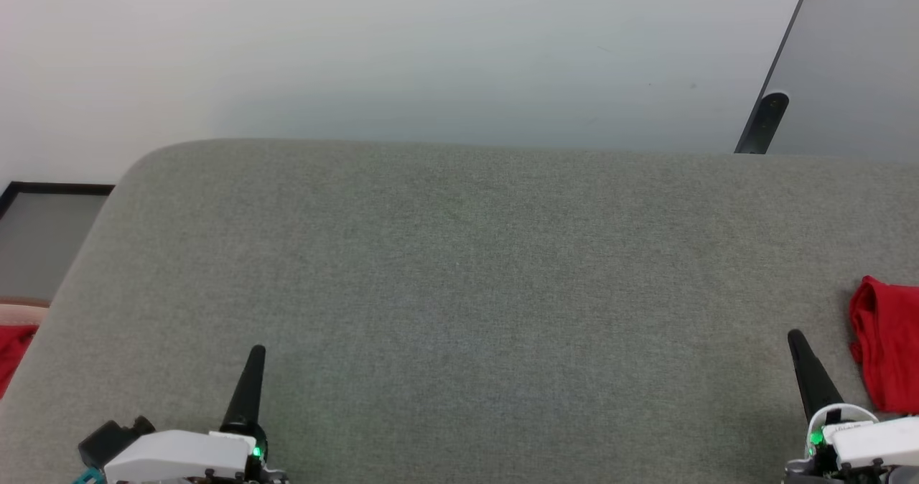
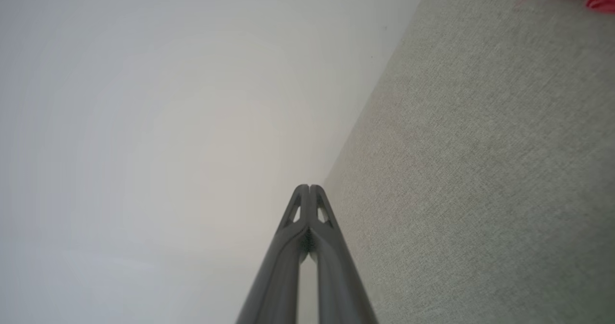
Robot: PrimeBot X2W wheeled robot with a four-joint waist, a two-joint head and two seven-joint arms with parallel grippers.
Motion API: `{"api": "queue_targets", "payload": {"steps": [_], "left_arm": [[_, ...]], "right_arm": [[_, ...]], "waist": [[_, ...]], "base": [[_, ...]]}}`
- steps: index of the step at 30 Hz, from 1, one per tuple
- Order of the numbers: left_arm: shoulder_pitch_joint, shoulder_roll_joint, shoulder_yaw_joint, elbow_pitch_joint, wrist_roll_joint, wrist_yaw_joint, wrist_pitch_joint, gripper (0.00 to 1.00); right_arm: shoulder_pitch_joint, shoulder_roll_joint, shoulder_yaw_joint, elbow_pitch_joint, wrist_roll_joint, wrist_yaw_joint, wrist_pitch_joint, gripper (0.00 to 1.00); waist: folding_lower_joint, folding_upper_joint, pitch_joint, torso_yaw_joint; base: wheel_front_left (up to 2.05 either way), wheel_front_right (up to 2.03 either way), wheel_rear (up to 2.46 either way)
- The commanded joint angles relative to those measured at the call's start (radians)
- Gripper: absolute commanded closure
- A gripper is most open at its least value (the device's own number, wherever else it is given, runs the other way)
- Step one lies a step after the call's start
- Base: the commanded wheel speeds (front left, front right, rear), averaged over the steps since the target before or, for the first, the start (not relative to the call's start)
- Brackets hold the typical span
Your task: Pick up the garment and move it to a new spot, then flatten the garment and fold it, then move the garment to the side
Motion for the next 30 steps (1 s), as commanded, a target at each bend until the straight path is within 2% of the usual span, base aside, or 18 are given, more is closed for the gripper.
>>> {"api": "queue_targets", "payload": {"steps": [1,30], "left_arm": [[-0.017,-0.001,0.006,-0.005,-0.026,-0.005,0.007,1.0],[-0.045,-0.026,0.028,0.011,-0.216,-0.017,0.062,1.0]], "right_arm": [[-0.022,0.003,0.0,0.0,0.026,0.0,0.004,1.0],[-0.059,0.02,0.012,0.054,0.217,0.0,0.006,1.0]], "waist": [[0.0,0.0,0.0,0.0],[0.0,0.0,0.0,0.007]], "base": [[0.0,0.0,0.0],[0.0,0.0,0.0]]}}
